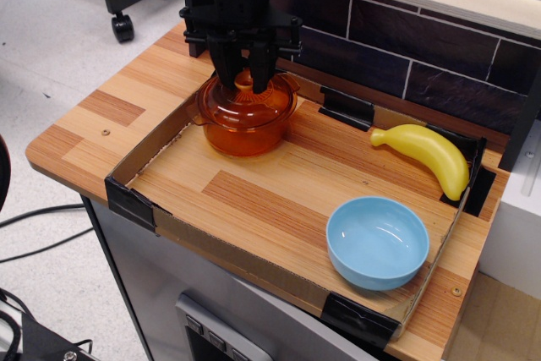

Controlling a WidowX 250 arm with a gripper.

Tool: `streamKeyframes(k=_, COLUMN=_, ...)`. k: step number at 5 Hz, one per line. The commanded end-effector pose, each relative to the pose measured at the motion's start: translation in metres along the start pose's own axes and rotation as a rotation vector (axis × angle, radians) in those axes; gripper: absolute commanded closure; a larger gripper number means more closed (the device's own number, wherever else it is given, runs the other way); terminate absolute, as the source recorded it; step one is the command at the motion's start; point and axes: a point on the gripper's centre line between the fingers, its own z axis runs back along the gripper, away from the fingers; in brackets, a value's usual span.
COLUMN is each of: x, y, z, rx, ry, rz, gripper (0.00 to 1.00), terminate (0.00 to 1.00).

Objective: Put lid on pot

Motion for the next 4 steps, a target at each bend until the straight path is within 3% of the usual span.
streamKeyframes(k=1, x=0.013, y=0.01, z=0.012, rx=-0.004, ry=-0.05, rz=0.031, gripper=1.0, terminate=0.0)
streamKeyframes(k=2, x=0.01, y=0.009, z=0.013, rx=0.009, ry=-0.036, rz=-0.005, gripper=0.0, terminate=0.0)
streamKeyframes(k=4, x=-0.009, y=0.002, z=0.042, rx=-0.042, ry=-0.03, rz=-0.082, gripper=0.0, terminate=0.0)
